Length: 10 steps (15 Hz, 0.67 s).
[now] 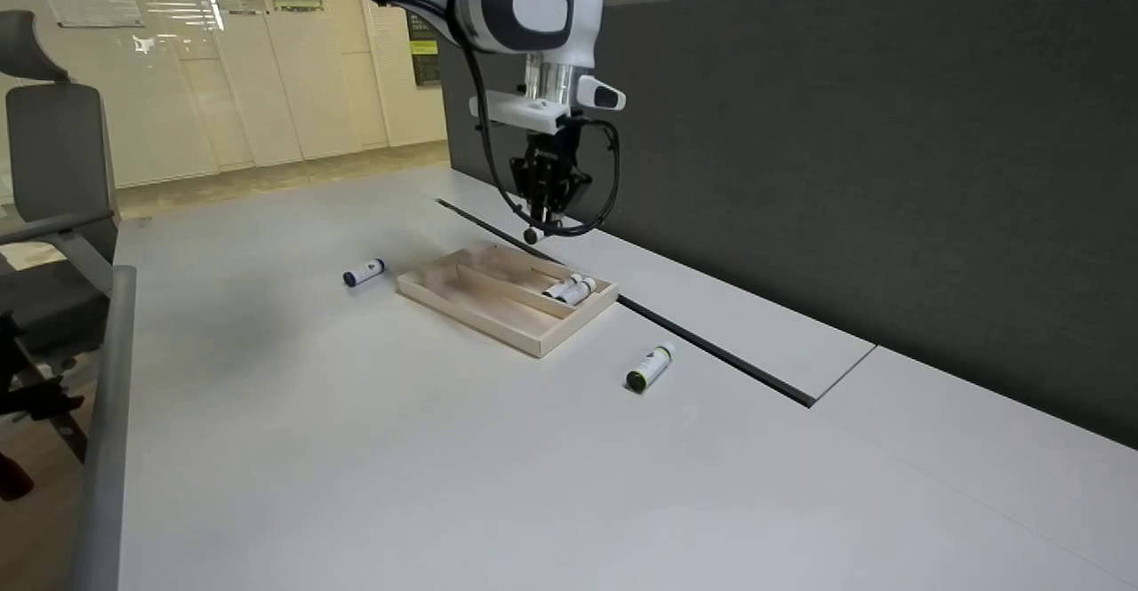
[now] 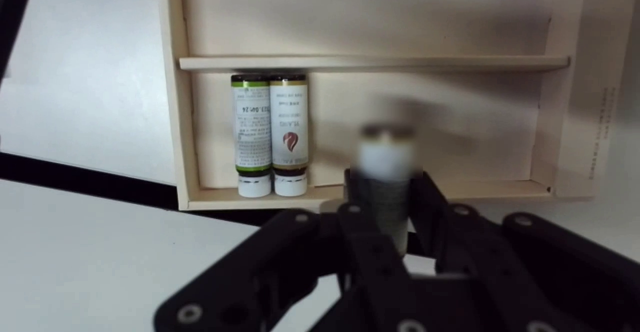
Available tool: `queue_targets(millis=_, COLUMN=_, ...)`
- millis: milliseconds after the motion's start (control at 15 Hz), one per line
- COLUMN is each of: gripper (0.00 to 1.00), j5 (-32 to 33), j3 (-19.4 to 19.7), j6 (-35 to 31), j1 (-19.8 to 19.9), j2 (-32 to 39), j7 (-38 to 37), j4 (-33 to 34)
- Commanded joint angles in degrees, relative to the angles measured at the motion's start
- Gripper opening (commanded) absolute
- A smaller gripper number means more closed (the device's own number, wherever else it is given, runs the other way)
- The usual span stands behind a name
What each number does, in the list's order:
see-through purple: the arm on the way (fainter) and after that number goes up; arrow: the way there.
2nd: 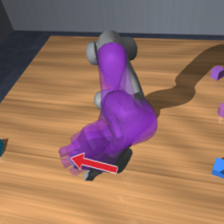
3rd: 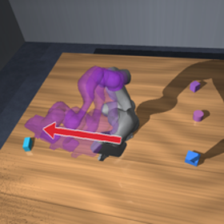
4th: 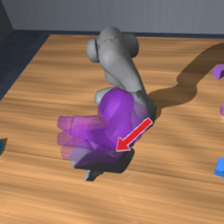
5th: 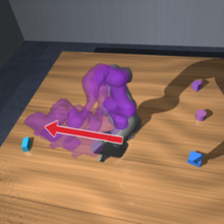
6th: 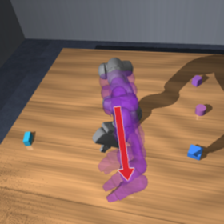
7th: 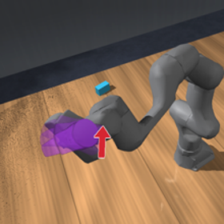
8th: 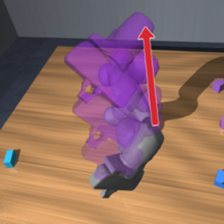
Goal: Remove one bottle from the tray and put it on the table
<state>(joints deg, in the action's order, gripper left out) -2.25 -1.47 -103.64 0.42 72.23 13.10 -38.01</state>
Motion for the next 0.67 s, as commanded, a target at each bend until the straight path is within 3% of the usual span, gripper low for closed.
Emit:
queue_targets(millis=0, gripper=0.07, j5=-0.4, j3=-0.74, j6=-1.55, j1=-0.01, j2=-6.79, j7=0.96, j4=-10.81)
queue_targets(millis=600, gripper=0.07, j5=0.62, j3=-1.64, j6=-12.82, j1=0.72, j2=-20.09, j7=4.28, j4=-33.73)
